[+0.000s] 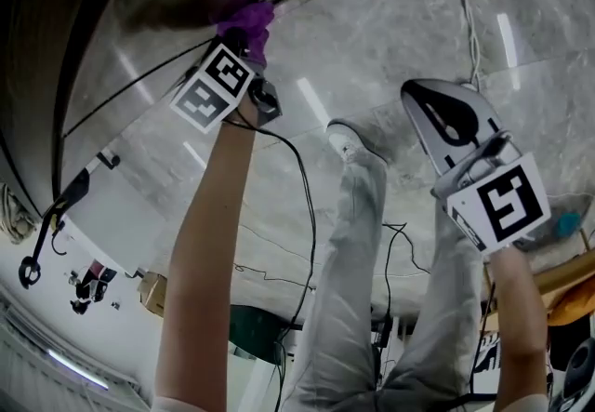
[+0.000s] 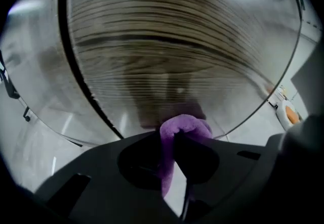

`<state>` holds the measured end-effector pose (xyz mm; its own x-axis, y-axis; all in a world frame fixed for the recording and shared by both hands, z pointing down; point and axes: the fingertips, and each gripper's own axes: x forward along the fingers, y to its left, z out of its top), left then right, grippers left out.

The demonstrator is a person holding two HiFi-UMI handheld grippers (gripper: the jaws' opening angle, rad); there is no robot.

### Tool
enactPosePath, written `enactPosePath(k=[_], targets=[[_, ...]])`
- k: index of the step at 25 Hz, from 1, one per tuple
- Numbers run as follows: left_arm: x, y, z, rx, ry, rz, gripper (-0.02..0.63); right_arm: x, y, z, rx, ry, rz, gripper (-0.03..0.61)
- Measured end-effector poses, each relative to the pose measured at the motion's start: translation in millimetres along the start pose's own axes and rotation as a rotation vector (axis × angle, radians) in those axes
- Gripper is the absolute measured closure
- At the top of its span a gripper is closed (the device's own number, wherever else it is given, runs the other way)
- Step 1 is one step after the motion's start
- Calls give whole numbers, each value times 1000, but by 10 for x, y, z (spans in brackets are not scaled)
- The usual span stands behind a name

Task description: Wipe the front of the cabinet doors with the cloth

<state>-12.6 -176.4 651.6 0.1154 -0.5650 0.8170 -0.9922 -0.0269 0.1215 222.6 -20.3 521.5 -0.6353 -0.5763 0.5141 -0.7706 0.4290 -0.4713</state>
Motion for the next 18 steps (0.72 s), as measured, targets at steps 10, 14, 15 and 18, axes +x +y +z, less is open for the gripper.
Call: enactPosePath(k=[10, 14, 15, 18], targets=[[-273, 1000, 16, -40, -27, 170, 555, 241, 571, 3, -25, 13, 61, 551], [-418, 1096, -75, 8, -7, 205, 555, 102, 466, 25, -27, 8, 51, 551], [-438, 1067, -109, 29, 2, 208, 555, 56, 421, 29, -27, 6, 48, 551], [-444, 835, -250, 89, 35, 197, 555, -116, 261, 24, -28, 6, 43, 551]])
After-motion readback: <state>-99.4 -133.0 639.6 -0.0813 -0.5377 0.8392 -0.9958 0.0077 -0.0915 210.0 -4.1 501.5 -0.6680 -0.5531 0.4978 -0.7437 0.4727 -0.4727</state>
